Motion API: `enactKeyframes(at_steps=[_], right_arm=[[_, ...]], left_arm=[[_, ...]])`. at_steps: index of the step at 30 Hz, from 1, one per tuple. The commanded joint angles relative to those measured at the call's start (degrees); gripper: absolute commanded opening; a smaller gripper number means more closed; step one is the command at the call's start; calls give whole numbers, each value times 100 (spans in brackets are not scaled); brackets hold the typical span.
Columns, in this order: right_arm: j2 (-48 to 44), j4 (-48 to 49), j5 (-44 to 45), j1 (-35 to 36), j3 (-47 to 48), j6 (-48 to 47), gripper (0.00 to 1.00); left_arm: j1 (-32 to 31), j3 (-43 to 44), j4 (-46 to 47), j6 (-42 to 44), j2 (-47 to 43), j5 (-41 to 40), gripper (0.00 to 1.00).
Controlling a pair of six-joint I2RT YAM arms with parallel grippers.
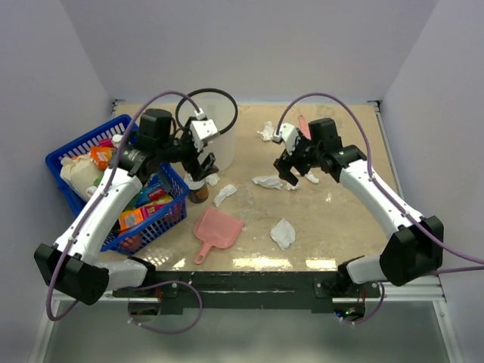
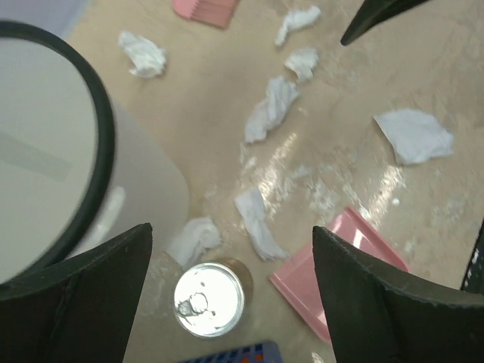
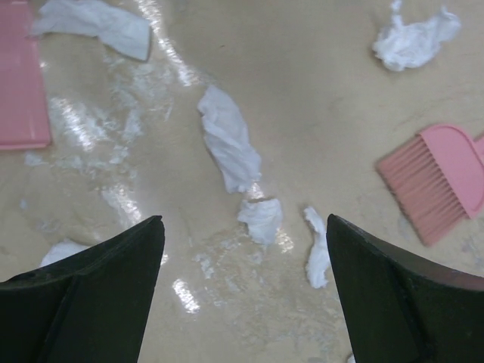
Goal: Sweep away the paper scraps from the table
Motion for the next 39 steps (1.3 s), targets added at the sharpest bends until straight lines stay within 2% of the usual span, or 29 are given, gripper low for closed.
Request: enactKeyframes(at_steps=[1, 4, 9, 12, 14, 16, 18, 22, 25, 27, 32, 39], right_arm=[[-198, -279, -471, 253, -179, -529, 87], [-181, -183, -304, 490, -347, -784, 84], [-14, -52, -68, 711, -426, -1005, 80], [415, 634, 154, 317, -173, 118, 75], [1028, 905, 188, -113, 512, 1212, 74], [1338, 1336, 643, -325, 908, 2076, 71], [1813, 1750, 1388, -327, 1172, 2291, 67], [2612, 1865, 2138, -335, 1910, 2555, 59], [3158, 1769, 2701, -440, 2271, 2958, 61], [3430, 1777, 2772, -493, 2334, 3030, 60], [3765, 1672, 2659, -634, 2316, 3575, 49], [4003, 1557, 2684, -757, 2106, 3953, 50]], left_arm=[[-229, -401, -868, 925, -250, 65, 89], [-361, -604, -1009, 1251, -321, -269, 87], [-370, -815, -1097, 1594, -347, -331, 85], [-423, -886, -772, 1331, -321, -331, 84], [-432, -842, -544, 1067, -277, -305, 84], [-432, -824, -395, 1005, -233, -287, 84], [-432, -798, -333, 979, -181, -392, 84], [-432, -596, -236, 821, -119, -463, 84], [-432, -473, -174, 680, -75, -542, 84], [-432, -394, -95, 601, -49, -586, 84], [-406, -227, -95, 601, -5, -743, 85], [-327, -112, 10, 258, 127, -445, 86]])
